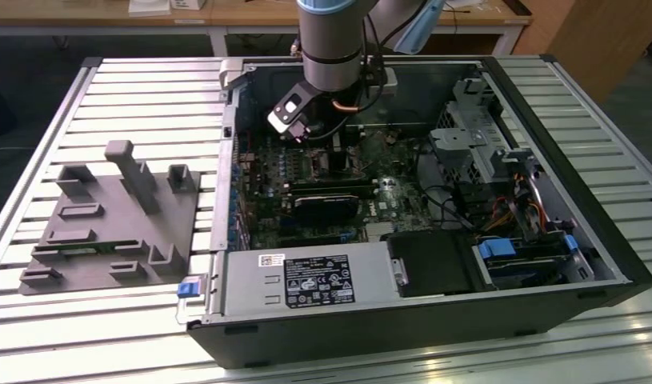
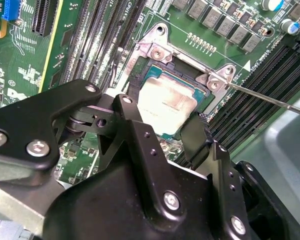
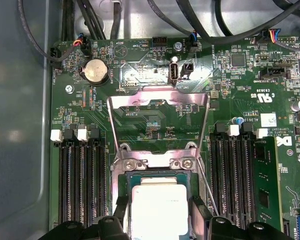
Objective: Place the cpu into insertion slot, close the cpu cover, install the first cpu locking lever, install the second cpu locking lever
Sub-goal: 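Place the cpu into insertion slot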
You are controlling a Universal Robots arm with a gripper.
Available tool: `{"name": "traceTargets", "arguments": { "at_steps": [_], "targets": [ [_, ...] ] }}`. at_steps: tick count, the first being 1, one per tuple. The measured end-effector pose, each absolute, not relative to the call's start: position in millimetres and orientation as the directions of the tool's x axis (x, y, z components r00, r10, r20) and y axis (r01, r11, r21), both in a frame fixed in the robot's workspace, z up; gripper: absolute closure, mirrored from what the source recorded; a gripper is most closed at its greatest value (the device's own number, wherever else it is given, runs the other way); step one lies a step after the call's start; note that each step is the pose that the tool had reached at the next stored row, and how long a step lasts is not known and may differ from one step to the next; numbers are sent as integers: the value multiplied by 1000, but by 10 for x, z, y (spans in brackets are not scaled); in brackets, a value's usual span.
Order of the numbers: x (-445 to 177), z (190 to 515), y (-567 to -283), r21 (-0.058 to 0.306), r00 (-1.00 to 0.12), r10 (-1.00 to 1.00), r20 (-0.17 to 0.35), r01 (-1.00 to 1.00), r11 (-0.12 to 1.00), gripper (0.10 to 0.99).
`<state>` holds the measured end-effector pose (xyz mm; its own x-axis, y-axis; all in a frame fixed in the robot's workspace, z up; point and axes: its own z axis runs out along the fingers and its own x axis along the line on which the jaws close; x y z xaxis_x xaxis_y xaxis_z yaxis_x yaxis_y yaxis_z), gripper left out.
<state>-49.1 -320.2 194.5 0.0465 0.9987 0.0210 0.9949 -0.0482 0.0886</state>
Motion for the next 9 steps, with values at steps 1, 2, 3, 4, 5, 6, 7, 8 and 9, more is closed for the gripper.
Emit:
{"name": "traceTargets", "arguments": {
  "at_steps": [1,2,3,4,5,6,7,8,9],
  "targets": [
    [-491,1946,-3202,88,47,999,21,995,-48,486],
    [-491,1949,-3203,88,47,999,21,995,-48,486],
    [-491,1955,-3203,88,47,999,21,995,-48,486],
    [-491,1964,-3203,88,47,999,21,995,-48,486],
    [-491,1976,-3202,89,47,999,21,995,-48,486],
    [-491,1990,-3202,89,47,999,21,995,-48,486],
    [-491,2004,-3202,89,47,999,21,995,-48,486],
    [-491,2018,-3202,89,47,999,21,995,-48,486],
    [-491,2028,-3202,89,47,999,21,995,-48,486]
  ]
}}
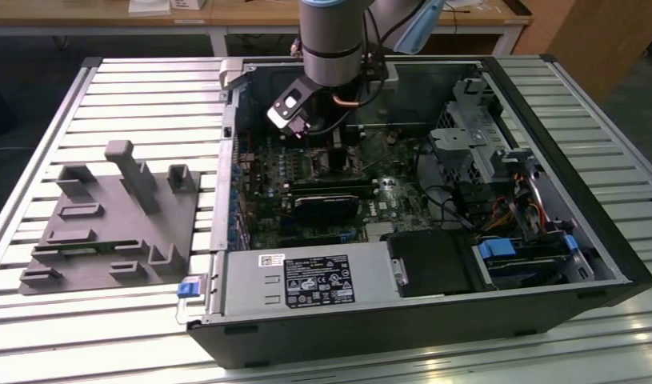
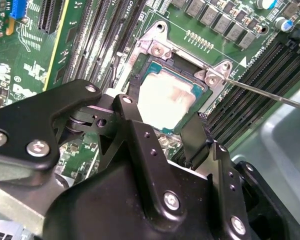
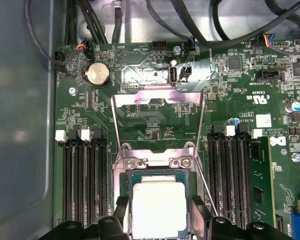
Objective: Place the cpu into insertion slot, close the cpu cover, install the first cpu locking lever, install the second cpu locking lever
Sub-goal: 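Place the cpu into insertion slot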
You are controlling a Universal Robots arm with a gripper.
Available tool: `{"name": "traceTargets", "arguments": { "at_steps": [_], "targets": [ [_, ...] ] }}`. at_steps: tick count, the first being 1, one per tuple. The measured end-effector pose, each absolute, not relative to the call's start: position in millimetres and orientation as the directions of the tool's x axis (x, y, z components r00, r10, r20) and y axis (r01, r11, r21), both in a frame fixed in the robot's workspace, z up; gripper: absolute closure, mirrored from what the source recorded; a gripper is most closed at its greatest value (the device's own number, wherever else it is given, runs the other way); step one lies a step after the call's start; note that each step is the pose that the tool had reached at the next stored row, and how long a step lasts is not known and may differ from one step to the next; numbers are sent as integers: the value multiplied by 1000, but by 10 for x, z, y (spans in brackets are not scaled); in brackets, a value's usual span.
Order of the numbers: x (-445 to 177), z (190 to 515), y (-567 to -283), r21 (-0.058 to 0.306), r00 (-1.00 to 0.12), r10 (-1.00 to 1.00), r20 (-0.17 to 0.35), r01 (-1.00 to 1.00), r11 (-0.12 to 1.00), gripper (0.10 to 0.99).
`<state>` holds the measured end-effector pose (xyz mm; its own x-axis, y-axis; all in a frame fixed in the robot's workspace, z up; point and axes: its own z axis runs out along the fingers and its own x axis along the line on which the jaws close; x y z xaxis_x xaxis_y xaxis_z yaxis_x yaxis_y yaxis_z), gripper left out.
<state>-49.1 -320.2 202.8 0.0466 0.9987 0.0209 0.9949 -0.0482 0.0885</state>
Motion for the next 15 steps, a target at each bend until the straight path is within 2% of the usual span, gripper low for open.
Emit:
{"name": "traceTargets", "arguments": {
  "at_steps": [8,10,11,13,14,15],
  "targets": [
    [-491,2032,-3202,89,47,999,21,995,-48,498],
    [-491,2032,-3202,89,46,999,21,995,-48,624],
    [-491,2033,-3202,89,47,999,21,995,-48,624],
    [-491,2033,-3202,89,46,999,21,995,-48,741],
    [-491,2033,-3202,89,47,999,21,995,-48,741],
    [-491,2033,-3202,89,47,999,21,995,-48,800]
  ]
}}
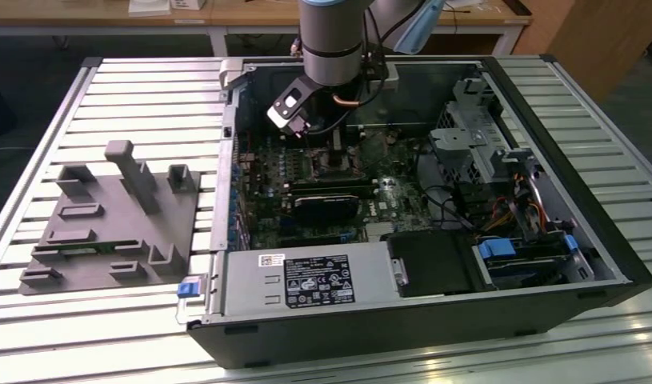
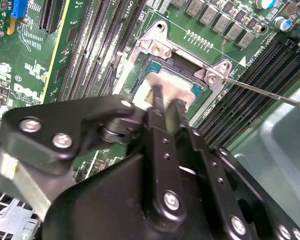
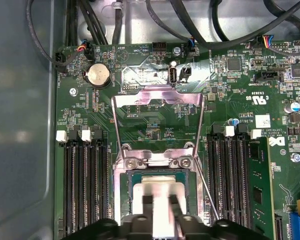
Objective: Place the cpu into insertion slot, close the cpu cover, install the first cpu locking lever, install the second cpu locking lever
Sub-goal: 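Place the cpu into insertion slot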
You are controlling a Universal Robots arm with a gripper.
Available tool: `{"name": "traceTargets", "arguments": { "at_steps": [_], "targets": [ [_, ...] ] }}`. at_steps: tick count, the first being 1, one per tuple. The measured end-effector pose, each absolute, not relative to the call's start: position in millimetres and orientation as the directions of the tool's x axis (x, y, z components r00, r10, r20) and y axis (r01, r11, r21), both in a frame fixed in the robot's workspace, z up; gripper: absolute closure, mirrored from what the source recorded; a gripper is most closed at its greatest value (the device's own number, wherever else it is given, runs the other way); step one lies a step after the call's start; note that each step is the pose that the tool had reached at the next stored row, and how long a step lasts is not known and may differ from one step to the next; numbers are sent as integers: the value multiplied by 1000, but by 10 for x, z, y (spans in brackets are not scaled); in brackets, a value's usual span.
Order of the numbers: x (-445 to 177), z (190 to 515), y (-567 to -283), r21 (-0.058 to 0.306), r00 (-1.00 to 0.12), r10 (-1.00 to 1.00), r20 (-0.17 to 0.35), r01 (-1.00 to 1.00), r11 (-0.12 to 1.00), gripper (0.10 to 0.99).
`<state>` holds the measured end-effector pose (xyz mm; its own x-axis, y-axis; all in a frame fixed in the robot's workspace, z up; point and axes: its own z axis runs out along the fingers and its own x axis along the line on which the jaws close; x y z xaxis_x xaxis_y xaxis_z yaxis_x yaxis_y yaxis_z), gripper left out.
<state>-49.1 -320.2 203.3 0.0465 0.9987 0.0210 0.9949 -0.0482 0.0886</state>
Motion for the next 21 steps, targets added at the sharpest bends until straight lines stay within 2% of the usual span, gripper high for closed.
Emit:
{"name": "traceTargets", "arguments": {
  "at_steps": [2,3,4,14,21],
  "targets": [
    [-491,2034,-3202,89,47,999,21,995,-48,918],
    [-491,2034,-3202,89,47,999,21,995,-48,918],
    [-491,2034,-3202,89,46,999,21,995,-48,976],
    [-491,2035,-3202,88,50,999,21,995,-52,980],
    [-491,2025,-3196,89,105,994,21,990,-106,980]
  ]
}}
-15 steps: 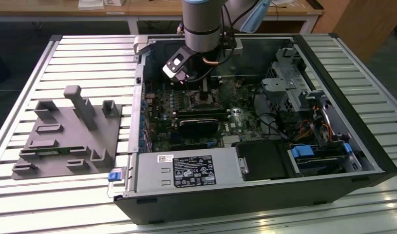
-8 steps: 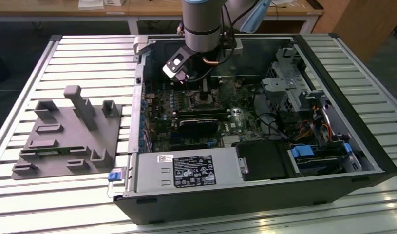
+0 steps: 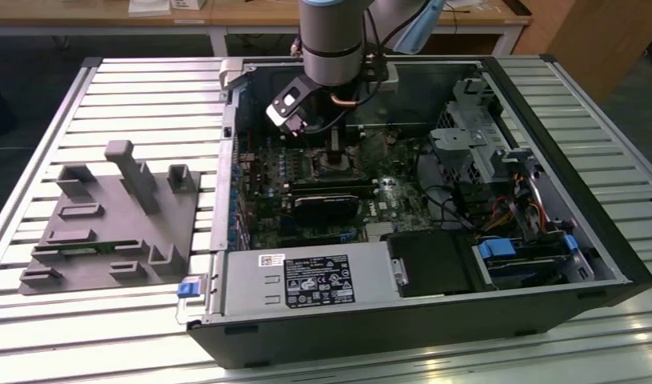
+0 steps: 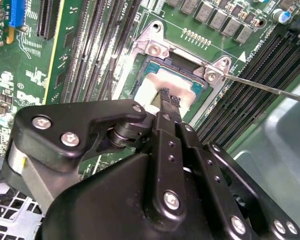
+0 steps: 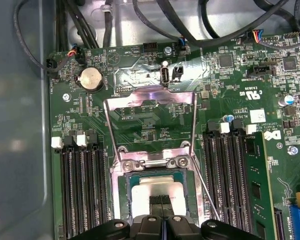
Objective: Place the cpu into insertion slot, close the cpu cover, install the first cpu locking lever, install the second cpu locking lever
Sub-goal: 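Place the cpu into insertion slot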
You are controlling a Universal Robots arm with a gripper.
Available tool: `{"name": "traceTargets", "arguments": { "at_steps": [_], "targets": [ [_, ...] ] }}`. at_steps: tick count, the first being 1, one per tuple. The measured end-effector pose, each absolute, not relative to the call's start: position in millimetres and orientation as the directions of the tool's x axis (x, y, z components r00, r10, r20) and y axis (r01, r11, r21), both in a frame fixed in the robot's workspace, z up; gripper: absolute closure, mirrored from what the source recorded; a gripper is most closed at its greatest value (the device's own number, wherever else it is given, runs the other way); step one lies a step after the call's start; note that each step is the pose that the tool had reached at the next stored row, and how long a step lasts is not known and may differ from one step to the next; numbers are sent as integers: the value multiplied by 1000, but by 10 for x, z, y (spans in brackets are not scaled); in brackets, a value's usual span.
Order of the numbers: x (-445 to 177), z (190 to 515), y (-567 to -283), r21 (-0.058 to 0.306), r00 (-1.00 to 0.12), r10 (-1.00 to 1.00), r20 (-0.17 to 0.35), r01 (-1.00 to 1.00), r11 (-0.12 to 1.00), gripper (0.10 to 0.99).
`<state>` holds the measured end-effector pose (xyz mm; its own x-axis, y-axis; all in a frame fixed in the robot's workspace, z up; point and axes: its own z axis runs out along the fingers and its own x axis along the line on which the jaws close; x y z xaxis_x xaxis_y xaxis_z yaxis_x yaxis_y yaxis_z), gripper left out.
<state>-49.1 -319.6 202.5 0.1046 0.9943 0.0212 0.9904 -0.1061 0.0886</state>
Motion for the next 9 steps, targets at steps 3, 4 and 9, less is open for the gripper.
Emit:
{"name": "traceTargets", "arguments": {
  "at_steps": [3,4,9],
  "targets": [
    [-491,2018,-3182,89,106,994,21,990,-108,980],
    [-491,2016,-3180,89,106,994,21,990,-108,980],
    [-492,1993,-3176,88,106,994,20,990,-108,980]
  ]
}}
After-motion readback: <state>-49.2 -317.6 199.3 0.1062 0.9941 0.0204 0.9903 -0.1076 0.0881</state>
